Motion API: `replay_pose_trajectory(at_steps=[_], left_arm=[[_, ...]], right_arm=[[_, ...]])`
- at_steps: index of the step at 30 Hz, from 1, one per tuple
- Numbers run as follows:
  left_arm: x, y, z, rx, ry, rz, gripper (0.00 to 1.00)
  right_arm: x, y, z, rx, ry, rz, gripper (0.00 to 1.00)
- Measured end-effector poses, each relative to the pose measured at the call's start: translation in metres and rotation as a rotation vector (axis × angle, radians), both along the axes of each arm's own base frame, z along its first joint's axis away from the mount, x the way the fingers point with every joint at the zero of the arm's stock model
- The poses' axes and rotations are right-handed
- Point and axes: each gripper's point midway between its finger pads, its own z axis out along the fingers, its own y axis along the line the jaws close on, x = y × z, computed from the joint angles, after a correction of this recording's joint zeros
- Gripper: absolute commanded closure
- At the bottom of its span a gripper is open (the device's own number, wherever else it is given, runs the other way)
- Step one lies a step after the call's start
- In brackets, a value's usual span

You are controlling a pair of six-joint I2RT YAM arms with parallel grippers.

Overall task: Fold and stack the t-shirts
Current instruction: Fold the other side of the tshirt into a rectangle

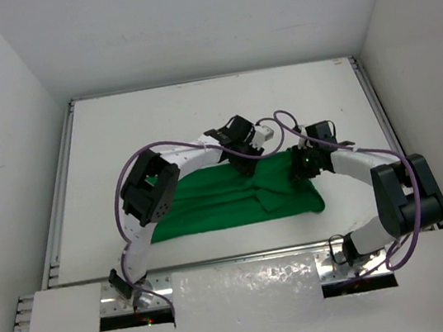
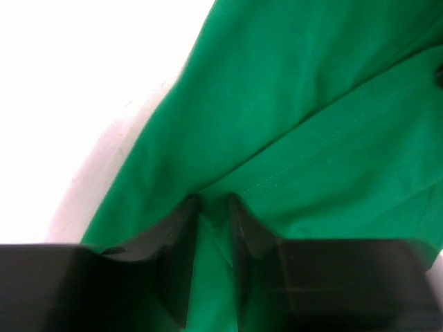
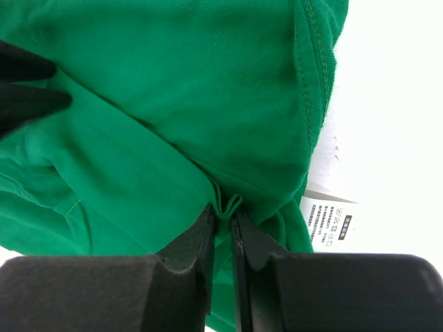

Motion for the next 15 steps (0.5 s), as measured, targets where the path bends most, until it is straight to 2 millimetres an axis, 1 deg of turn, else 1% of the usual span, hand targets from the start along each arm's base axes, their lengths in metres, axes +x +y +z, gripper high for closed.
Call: replay_pose_trajectory(at_steps=[1,2,5,9,12,15], left_arm=[[0.001,0.001,-0.001,0.005,-0.006,0.004,0.96],[0.002,0.002,-0.002,0.009,-0.012,0.005,1.0],[0.003,0.001,-0.001,0.009,-0.02,0.005,1.0],[0.002,0.002,0.002,0.004,-0.026,0.004,1.0],[-0.003,0.005,0.008,-0.007,-0.037,0.003,1.0],[-0.007,0.009,0.021,-0.025,-0.057,0.005,1.0]], right_arm=[[0.0,0.0,0.0,0.0,0.0,-0.002,0.91],[0.0,0.0,0.0,-0.001,0.001,-0.005,0.92],[0.0,-0.001,0.0,-0.006,0.001,-0.008,0.99],[0.001,-0.003,0.001,-0.011,-0.006,-0.012,1.0],[0.005,-0.004,0.011,-0.011,-0.04,-0.017,1.0],[0.011,-0.004,0.024,-0.008,-0.094,-0.023,1.0]])
